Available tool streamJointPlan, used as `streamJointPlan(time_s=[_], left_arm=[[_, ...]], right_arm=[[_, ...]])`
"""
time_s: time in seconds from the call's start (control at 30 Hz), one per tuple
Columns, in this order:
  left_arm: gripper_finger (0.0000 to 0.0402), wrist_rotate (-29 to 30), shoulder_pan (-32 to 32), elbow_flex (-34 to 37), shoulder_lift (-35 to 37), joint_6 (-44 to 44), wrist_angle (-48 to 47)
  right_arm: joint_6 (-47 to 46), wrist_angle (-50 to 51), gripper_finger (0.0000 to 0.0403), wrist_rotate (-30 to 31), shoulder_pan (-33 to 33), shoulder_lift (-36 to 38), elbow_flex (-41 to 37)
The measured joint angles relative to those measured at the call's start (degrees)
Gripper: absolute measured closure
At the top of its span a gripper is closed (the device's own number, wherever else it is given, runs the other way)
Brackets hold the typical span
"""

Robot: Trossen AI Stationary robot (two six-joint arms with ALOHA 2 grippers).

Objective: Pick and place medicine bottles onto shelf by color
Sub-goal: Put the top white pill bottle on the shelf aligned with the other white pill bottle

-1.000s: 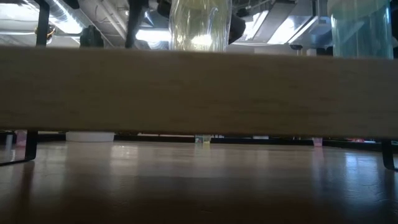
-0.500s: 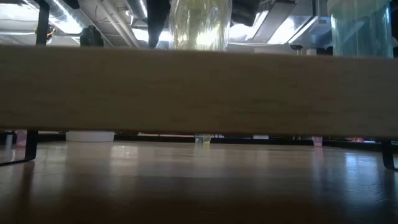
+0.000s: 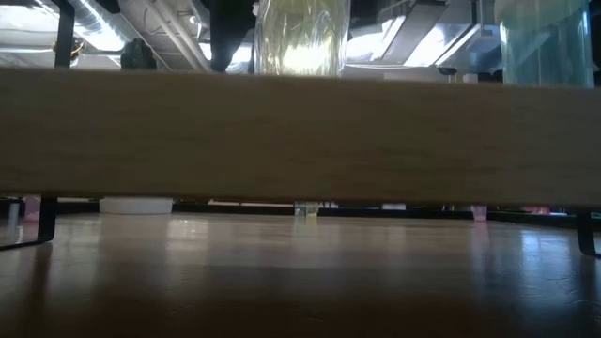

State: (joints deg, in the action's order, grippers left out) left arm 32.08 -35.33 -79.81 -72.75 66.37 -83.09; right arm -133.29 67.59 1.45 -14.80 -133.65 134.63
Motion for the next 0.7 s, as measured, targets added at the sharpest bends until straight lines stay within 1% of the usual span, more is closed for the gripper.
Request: streamJointPlan(time_s=[0.23, 0.33, 0.57, 0.7], left_arm=[[0.0127, 0.0, 0.0, 0.0, 0.0, 0.0, 0.0], [0.0127, 0.0, 0.0, 0.0, 0.0, 0.0, 0.0], [0.0127, 0.0, 0.0, 0.0, 0.0, 0.0, 0.0], [0.0127, 0.0, 0.0, 0.0, 0.0, 0.0, 0.0]], right_arm=[[-1.9, -0.3, 0.0207, -0.3, 0.1, -0.1, 0.0], [-3.4, -0.3, 0.0207, -2.1, 0.1, -0.1, 0.0], [-3.0, -0.9, 0.0207, -7.4, 0.7, -2.1, -0.1], [-2.7, -2.8, 0.0207, -8.0, 1.0, -2.1, -0.1]])
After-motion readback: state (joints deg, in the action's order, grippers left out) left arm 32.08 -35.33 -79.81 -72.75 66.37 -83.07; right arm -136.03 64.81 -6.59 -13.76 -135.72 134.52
